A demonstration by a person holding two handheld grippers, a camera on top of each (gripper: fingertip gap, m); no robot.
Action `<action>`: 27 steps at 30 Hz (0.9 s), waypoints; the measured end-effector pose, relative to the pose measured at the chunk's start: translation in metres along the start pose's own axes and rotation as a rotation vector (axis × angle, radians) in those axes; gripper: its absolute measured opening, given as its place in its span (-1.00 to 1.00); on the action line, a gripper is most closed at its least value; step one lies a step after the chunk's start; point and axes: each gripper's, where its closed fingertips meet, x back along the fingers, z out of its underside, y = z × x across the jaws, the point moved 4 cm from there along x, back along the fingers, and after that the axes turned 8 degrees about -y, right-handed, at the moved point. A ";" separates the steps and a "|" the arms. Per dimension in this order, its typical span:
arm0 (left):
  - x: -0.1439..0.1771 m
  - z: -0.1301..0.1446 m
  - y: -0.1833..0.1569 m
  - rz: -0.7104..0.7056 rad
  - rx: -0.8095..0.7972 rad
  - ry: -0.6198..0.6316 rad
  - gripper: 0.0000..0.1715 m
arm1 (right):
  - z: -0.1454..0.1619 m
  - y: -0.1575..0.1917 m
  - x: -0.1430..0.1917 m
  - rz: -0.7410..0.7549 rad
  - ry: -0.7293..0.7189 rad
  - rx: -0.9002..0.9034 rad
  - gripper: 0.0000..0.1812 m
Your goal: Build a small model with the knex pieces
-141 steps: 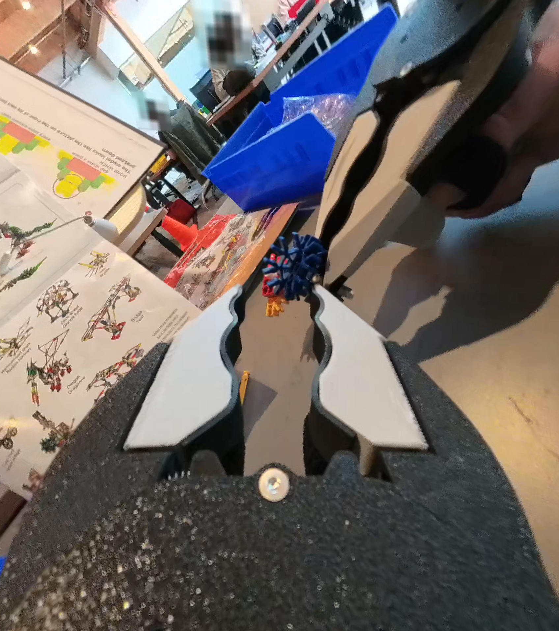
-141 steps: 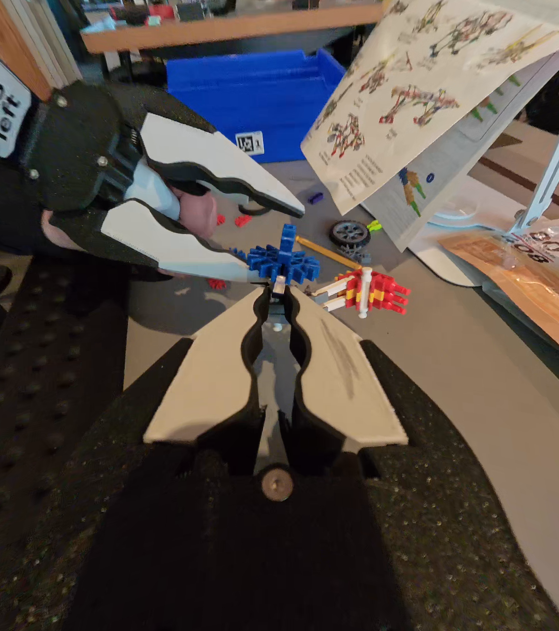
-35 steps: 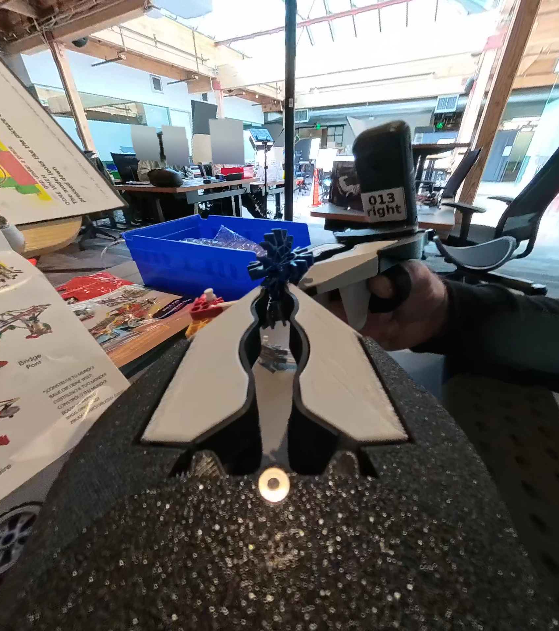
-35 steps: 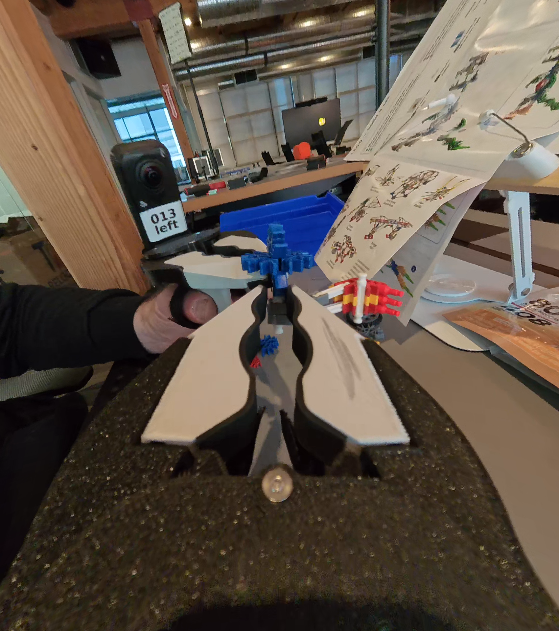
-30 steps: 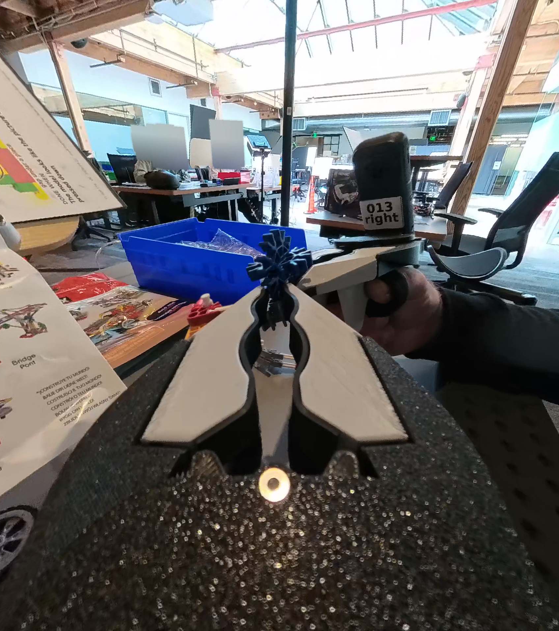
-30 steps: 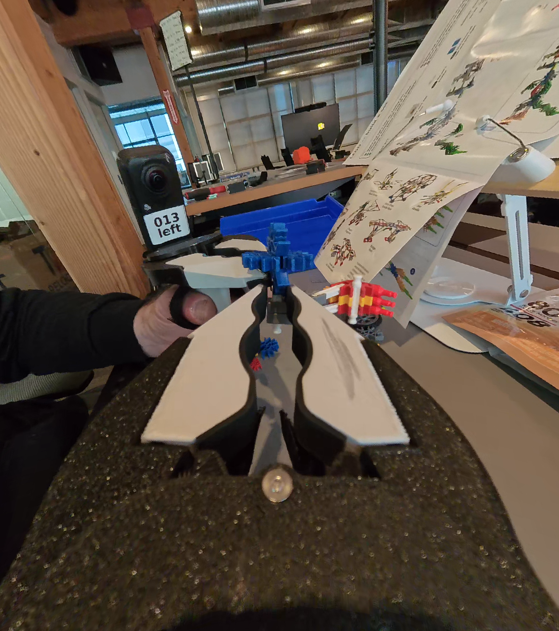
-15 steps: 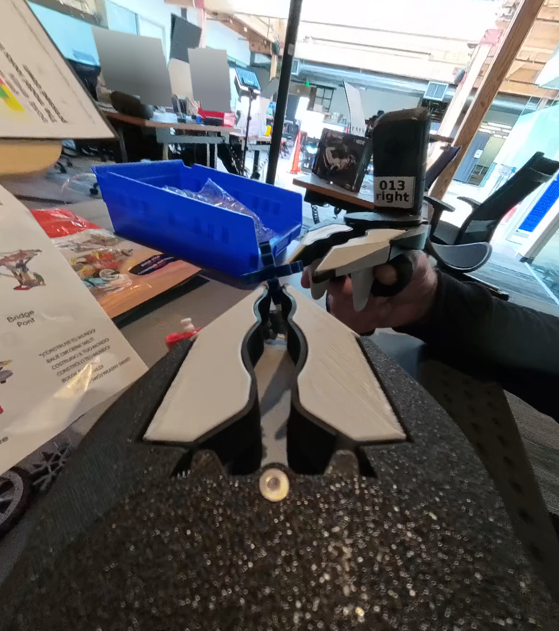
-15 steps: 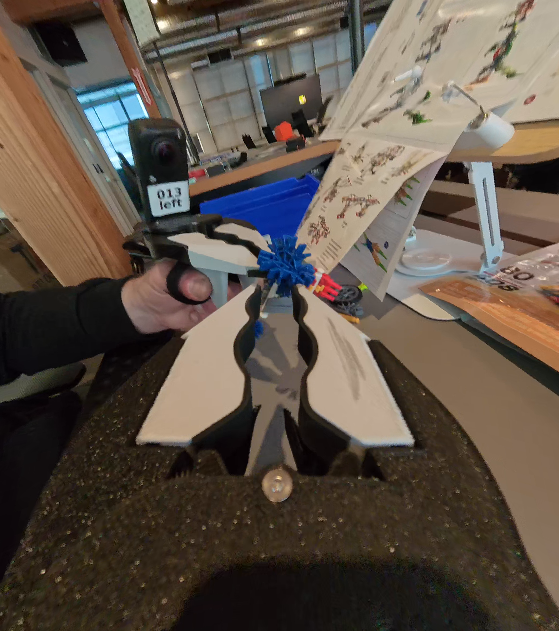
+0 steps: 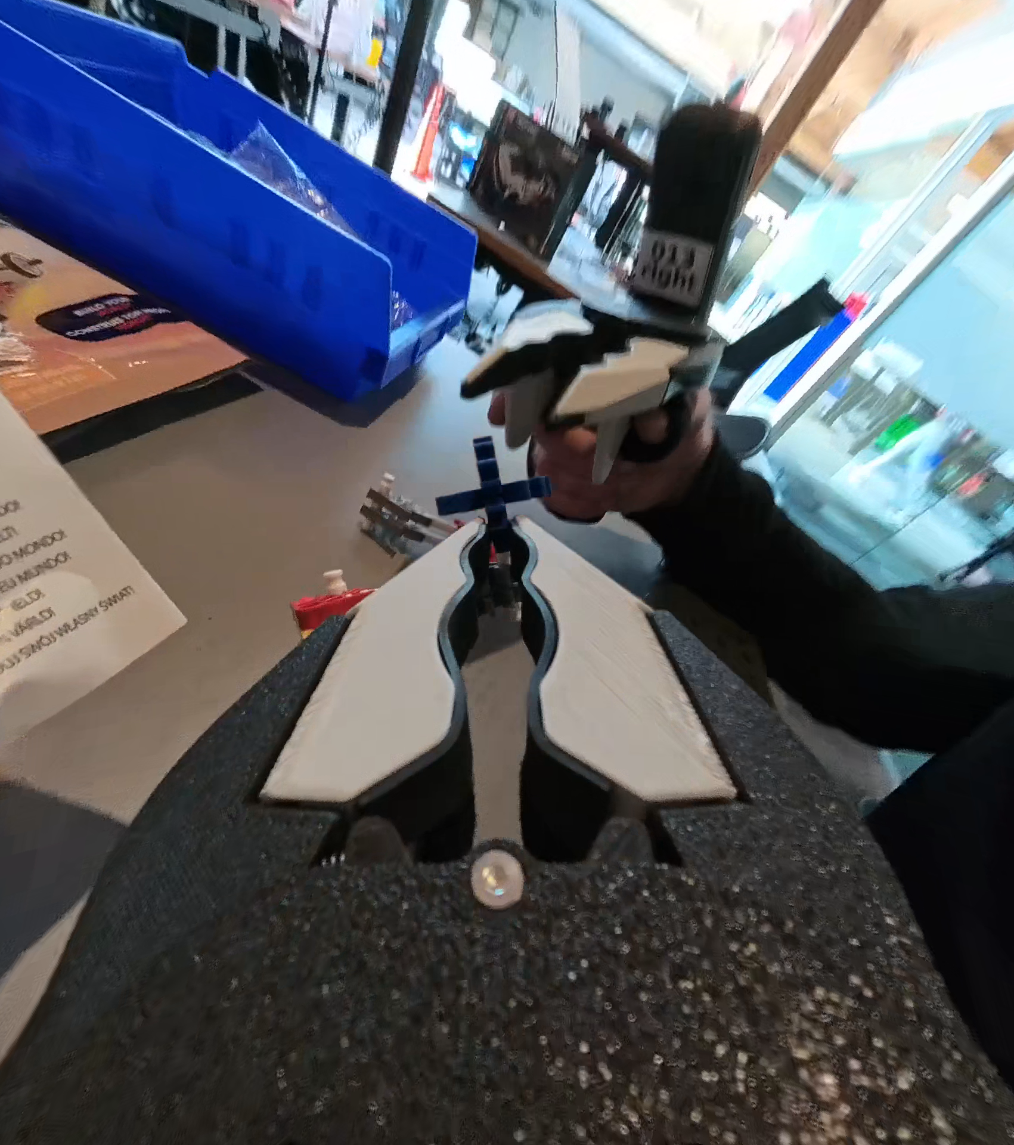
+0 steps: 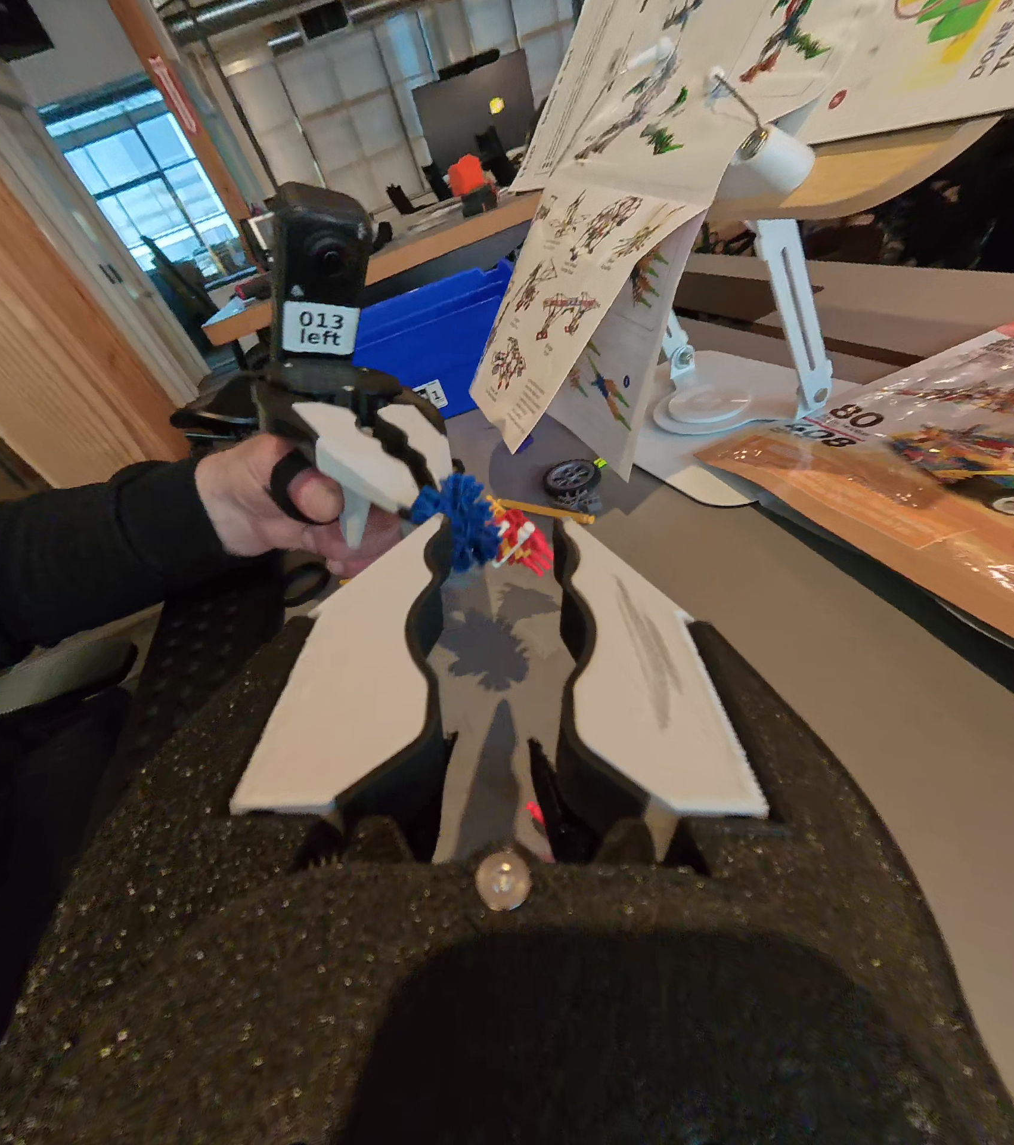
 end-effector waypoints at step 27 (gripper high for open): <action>-0.023 -0.036 -0.013 -0.069 0.135 -0.548 -0.95 | 0.000 0.022 -0.032 0.329 -0.002 0.371 -0.40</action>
